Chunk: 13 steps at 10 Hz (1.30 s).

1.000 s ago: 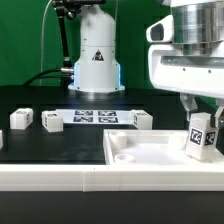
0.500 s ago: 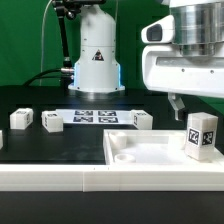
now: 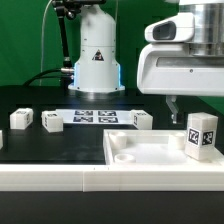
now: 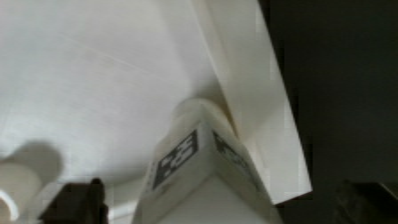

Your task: Assemble one leg

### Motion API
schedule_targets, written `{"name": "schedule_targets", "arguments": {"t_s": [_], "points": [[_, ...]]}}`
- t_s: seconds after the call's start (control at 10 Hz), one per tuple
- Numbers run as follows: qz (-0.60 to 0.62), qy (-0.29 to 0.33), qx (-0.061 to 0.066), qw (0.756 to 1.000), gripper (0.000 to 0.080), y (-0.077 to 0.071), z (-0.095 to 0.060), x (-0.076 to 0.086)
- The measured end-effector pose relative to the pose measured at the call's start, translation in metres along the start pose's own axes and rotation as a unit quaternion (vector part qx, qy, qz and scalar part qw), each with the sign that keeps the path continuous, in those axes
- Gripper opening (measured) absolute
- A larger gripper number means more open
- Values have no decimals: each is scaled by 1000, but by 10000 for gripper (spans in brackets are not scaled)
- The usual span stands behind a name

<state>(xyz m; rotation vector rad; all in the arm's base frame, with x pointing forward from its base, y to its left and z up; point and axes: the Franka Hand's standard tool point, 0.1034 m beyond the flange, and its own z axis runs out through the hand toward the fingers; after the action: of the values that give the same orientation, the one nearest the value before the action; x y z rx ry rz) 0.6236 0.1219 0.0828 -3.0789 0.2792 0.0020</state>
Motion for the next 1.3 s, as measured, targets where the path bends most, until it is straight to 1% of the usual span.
{"name": "schedule_targets", "arguments": {"t_s": [0.3, 0.4, 0.5, 0.6, 0.7, 0.8, 0.9, 1.0, 1.2, 1.3], "points": [[-115, 8, 1, 993, 649, 4, 2, 1], [-142, 10, 4, 990, 649, 7, 1, 4], [-160, 10, 3, 987, 649, 10, 1, 5], [-171, 10, 3, 985, 649, 9, 1, 4], [-171, 10, 3, 985, 534, 9, 1, 4], [-171, 10, 3, 985, 398, 9, 1, 4], [-169, 10, 3, 985, 398, 9, 1, 4], [-161, 10, 4, 987, 290, 9, 1, 4], [-148, 9, 5, 989, 290, 8, 2, 4], [-89, 6, 11, 996, 290, 6, 4, 4]]}}
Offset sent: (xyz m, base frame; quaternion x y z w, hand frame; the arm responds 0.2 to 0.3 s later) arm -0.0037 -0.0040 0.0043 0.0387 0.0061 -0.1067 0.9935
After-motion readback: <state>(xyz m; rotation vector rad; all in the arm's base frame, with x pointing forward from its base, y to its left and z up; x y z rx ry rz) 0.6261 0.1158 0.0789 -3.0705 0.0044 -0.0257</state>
